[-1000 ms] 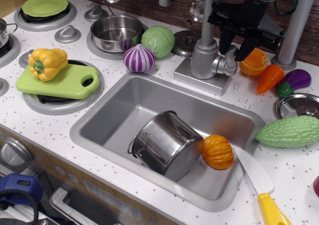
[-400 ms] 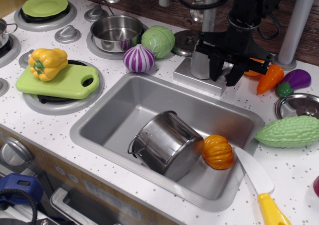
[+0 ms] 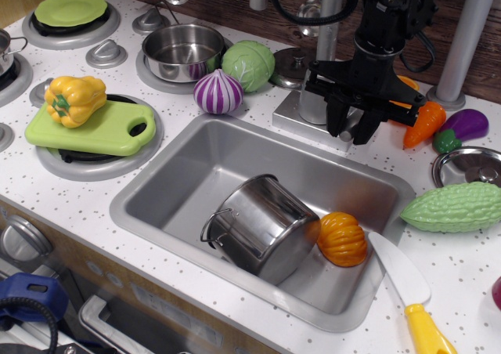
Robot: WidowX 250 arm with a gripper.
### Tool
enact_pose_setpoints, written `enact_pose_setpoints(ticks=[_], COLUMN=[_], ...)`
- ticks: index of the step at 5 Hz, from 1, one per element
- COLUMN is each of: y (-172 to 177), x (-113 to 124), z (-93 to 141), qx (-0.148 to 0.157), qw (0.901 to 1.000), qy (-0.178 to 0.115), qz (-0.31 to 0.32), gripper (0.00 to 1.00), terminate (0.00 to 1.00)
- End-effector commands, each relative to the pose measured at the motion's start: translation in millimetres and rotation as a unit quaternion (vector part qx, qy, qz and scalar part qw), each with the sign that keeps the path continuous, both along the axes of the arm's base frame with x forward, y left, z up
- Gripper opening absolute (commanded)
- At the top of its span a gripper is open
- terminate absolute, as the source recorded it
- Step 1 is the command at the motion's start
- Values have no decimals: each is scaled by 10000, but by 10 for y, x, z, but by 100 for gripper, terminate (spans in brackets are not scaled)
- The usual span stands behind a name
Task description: Turn lever vertical to front
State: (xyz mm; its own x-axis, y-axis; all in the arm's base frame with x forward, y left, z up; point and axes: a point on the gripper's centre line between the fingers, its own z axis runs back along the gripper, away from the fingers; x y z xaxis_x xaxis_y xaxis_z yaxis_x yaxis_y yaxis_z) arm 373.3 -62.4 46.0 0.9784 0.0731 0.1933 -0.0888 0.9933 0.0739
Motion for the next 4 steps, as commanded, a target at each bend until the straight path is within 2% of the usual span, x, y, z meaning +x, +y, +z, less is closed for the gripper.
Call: enact_pose_setpoints(ticks=[1,2,3,4], y=[8,-5,-53,-104], x=[111,118,50,-42], z=[14,96,222,342], qx=[-61,17,102,173], qw=[9993,9995,9996,9996], qy=[-338,-270,-261,-185], qz=[-112,-137,-26,136], gripper=[0,100,100,100], terminate=[0,0,0,100])
